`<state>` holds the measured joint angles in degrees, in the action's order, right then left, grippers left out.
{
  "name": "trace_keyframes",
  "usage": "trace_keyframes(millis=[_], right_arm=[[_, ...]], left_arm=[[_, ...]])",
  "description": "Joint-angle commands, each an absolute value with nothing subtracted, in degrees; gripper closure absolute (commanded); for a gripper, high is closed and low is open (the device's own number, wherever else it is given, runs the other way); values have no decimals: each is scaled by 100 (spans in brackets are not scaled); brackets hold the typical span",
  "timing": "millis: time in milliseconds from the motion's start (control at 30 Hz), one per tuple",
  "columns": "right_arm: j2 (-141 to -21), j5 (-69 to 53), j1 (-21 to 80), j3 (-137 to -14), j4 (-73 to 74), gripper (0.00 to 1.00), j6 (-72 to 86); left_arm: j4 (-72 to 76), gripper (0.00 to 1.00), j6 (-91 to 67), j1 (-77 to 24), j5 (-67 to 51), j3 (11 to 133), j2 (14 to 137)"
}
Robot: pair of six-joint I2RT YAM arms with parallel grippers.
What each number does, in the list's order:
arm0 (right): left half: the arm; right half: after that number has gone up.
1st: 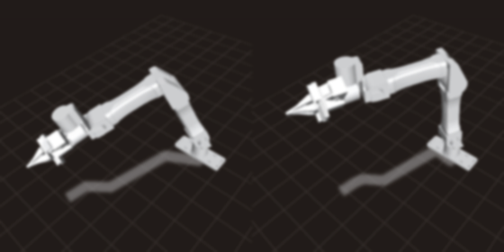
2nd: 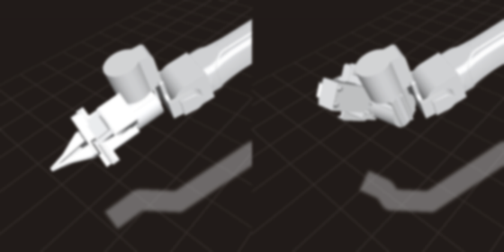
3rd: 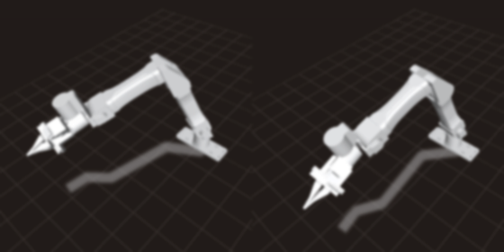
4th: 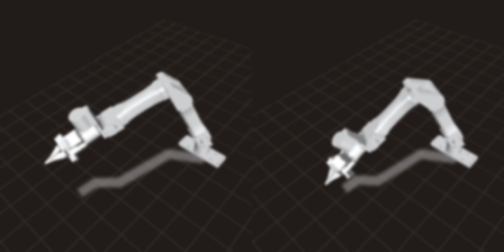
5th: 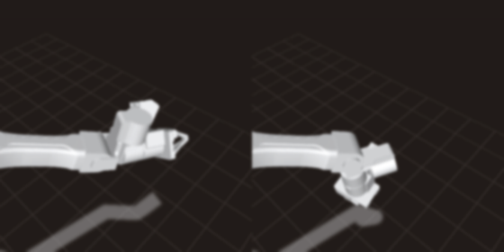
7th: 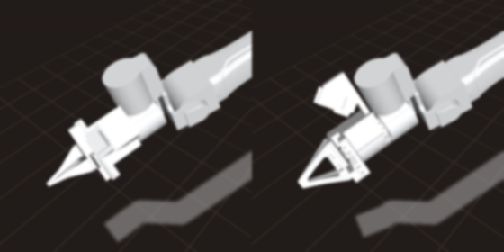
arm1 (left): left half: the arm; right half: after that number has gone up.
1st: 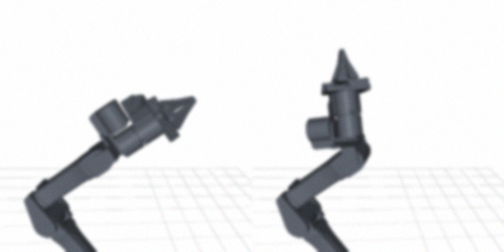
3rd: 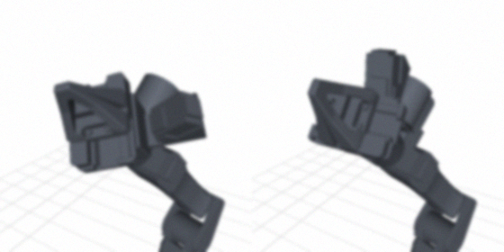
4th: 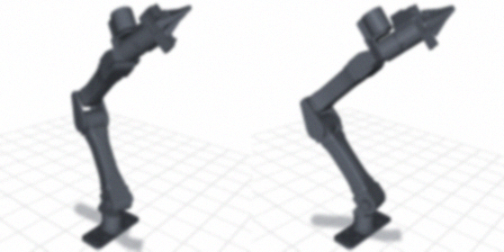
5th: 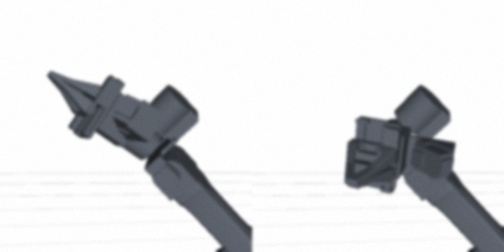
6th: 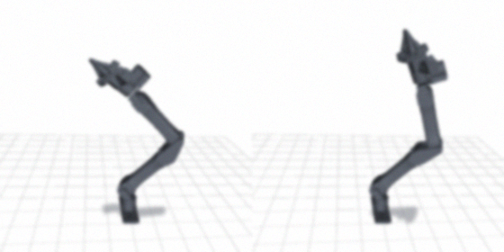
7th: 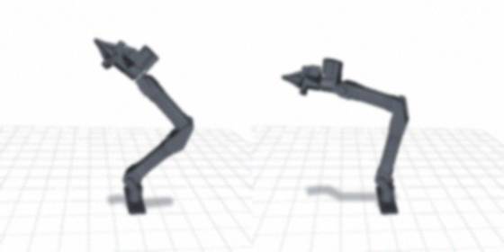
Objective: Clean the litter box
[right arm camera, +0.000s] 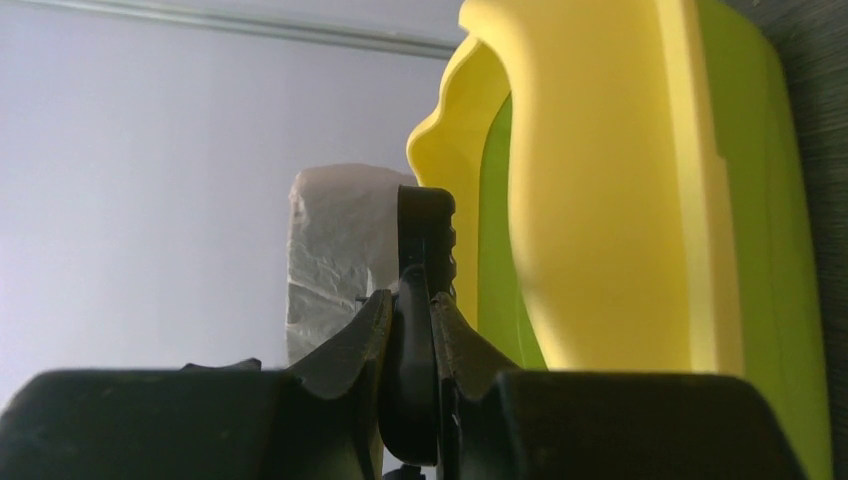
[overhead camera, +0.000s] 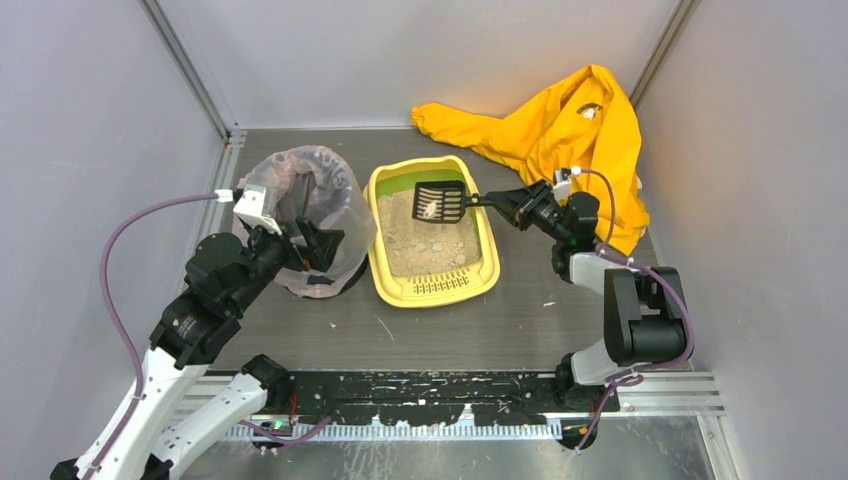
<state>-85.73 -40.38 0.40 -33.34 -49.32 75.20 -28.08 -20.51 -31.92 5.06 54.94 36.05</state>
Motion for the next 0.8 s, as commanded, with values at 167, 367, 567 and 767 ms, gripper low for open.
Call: trace_keyframes(millis=[167, 367, 567, 767], right_arm=[[-7773, -3612, -189, -3276, -4358, 99, 6895], [-7849, -3756, 153, -3333, -4500, 100, 6913], [-8119, -3927, 432, -3513, -4626, 99, 7042], [-8346, -3890, 101, -3474, -5347, 99, 7869]], left_arm=[[-2755, 0, -1924, -3209, 638, 5504, 3487], [-2630, 0, -1935, -3214, 609, 5449, 3549], [-2613, 0, -1929, -3212, 614, 5431, 3572], [-2672, 0, -1953, -3212, 616, 5494, 3507]])
